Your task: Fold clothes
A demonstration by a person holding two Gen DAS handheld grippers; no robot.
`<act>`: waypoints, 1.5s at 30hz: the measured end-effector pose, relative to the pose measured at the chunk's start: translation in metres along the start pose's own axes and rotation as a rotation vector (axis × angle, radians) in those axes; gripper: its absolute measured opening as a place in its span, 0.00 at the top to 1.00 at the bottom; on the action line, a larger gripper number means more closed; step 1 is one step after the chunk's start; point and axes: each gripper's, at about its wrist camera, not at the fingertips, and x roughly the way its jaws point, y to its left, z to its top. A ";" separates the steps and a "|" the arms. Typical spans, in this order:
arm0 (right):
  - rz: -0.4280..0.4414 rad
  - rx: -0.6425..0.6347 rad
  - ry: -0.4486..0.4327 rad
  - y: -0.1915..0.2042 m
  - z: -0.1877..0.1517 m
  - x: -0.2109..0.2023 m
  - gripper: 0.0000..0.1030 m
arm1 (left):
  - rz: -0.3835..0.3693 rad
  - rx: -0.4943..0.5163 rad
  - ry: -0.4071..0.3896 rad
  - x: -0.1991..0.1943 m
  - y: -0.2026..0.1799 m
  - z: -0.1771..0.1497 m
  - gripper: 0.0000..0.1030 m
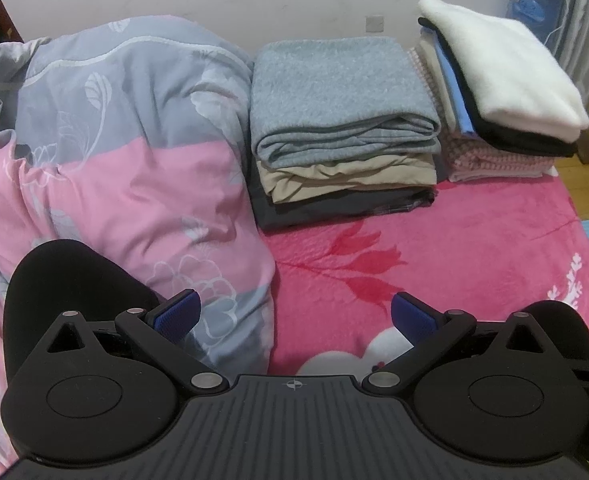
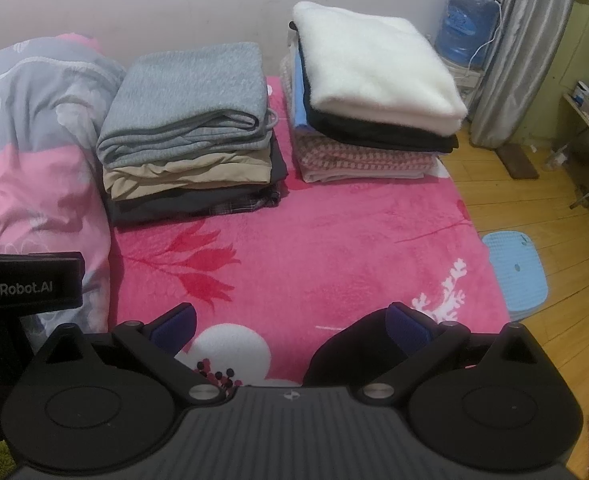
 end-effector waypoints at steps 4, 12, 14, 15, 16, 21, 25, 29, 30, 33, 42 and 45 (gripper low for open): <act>-0.001 -0.005 0.001 0.002 0.000 0.001 0.00 | 0.000 -0.002 0.001 0.000 0.001 0.000 0.01; -0.003 -0.007 0.002 0.003 0.000 0.001 0.00 | 0.001 -0.005 0.001 0.001 0.002 0.000 0.01; -0.002 -0.008 0.002 0.003 0.000 0.000 0.00 | 0.001 -0.005 0.000 0.001 0.002 0.000 0.01; -0.001 -0.008 0.002 0.003 0.000 0.000 0.00 | 0.001 -0.005 -0.001 0.001 0.003 0.000 0.01; -0.001 -0.008 0.002 0.003 0.000 0.000 0.00 | 0.001 -0.005 -0.001 0.001 0.003 0.000 0.01; 0.000 -0.010 0.002 0.003 -0.001 0.001 0.00 | 0.003 -0.007 -0.001 0.001 0.004 0.000 0.01; 0.001 -0.011 0.001 0.003 0.000 0.001 0.00 | 0.004 -0.005 0.001 0.002 0.004 0.002 0.01; 0.002 -0.011 0.001 0.003 -0.001 0.001 0.00 | 0.006 -0.005 0.002 0.002 0.004 0.002 0.01; 0.002 -0.011 0.002 0.003 -0.001 0.001 0.00 | 0.007 -0.005 0.002 0.002 0.004 0.002 0.01; 0.002 -0.011 0.002 0.003 -0.001 0.001 0.00 | 0.008 -0.005 0.002 0.002 0.004 0.002 0.01; 0.004 -0.011 0.005 0.003 -0.001 0.002 0.00 | 0.013 -0.001 0.001 0.002 0.003 0.002 0.01; 0.004 -0.012 0.006 0.003 -0.001 0.002 0.00 | 0.016 0.001 -0.001 0.001 0.003 0.002 0.01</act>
